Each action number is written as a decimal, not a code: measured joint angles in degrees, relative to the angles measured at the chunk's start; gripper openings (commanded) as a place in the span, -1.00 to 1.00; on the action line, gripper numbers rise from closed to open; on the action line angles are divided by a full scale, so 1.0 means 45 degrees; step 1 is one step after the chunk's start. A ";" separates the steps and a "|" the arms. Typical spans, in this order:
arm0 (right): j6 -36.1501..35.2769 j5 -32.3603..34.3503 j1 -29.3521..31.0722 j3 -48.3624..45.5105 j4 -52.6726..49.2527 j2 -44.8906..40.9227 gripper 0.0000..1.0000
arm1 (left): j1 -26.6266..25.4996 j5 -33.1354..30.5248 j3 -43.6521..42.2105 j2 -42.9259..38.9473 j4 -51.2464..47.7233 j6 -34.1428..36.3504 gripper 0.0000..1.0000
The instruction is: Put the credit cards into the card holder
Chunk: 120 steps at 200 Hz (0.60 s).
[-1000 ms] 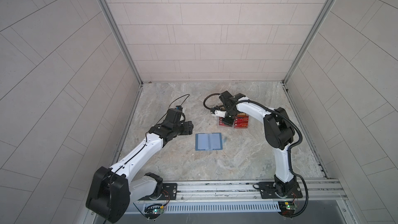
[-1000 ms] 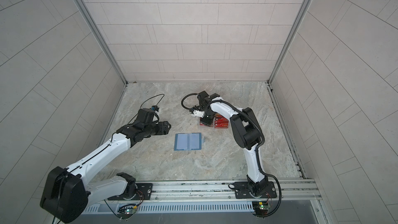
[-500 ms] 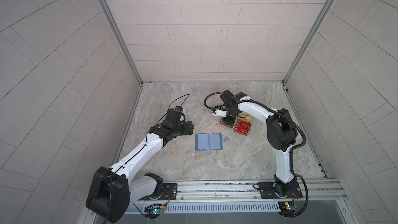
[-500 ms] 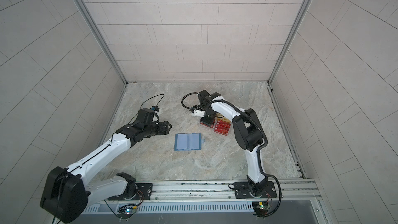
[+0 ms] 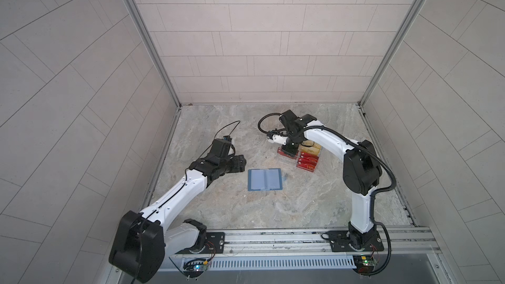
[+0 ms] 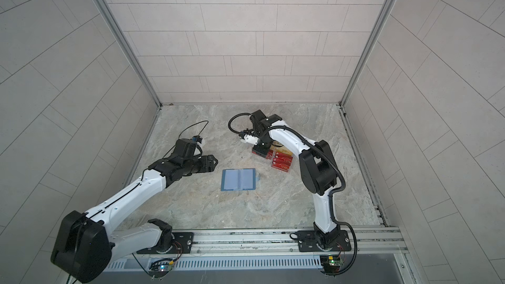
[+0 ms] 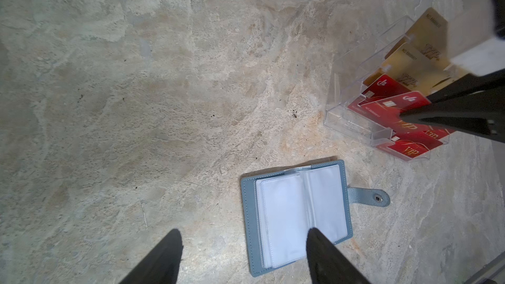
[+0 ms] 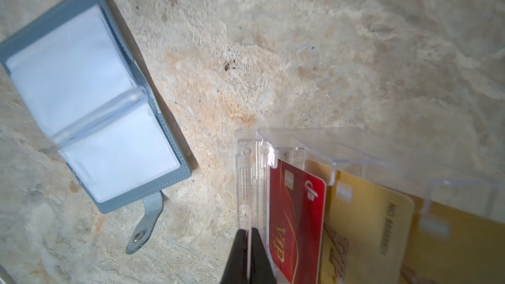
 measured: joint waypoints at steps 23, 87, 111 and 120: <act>0.1010 -0.0379 0.0107 -0.0078 0.0311 -0.0699 -1.00 | 0.0000 -0.0087 0.0000 0.0000 0.0049 -0.0097 0.50; 0.5367 -0.2501 0.1180 -0.3468 0.3327 -0.4415 -1.00 | -0.0355 -0.0622 0.0005 0.0369 -0.0185 -0.0486 0.47; 0.7431 -0.3055 0.1384 -0.4750 0.4643 -0.4901 -1.00 | -0.0782 -0.1035 0.0131 0.0384 -0.0651 -0.0607 0.47; 0.8116 -0.3152 0.1457 -0.5153 0.5017 -0.4959 -1.00 | -0.0937 -0.1166 0.0209 0.0384 -0.0753 -0.0617 0.47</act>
